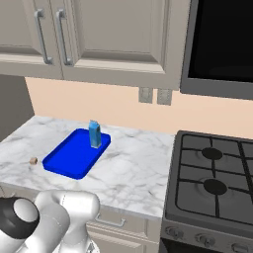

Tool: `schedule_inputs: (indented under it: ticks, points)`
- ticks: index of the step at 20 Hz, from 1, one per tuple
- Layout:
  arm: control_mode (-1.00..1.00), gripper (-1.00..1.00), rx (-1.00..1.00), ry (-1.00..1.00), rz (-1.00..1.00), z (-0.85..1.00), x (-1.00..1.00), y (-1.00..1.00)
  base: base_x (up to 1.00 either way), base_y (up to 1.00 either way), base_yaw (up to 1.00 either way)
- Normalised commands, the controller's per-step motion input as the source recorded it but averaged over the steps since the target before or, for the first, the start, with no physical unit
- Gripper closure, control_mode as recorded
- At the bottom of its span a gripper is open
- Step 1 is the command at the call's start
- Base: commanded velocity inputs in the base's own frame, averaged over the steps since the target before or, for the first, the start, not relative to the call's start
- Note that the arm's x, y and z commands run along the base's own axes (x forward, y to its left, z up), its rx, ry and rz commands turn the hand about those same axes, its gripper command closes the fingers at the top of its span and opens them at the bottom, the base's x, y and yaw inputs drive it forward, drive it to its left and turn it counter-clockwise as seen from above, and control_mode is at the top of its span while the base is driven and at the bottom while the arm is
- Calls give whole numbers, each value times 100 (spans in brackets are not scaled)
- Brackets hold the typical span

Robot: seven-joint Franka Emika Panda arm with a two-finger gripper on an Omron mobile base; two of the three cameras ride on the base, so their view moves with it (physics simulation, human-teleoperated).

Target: Take out the milk from the fridge and place it on the tray on the counter. Then take the sugar cube near the tray and place it in the tray.

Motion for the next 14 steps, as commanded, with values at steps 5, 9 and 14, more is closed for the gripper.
schedule_inputs:
  ticks: [5, 9, 14]
  points:
    - [-100, -100, 0, 1, 0, -26, 19, -9, 0, 0, 0]
    - [-100, -100, 0, 0, 0, -31, 14, -8, 0, 0, 0]
    - [-100, -100, 0, 4, 0, -40, 30, -4, 0, 0, 0]
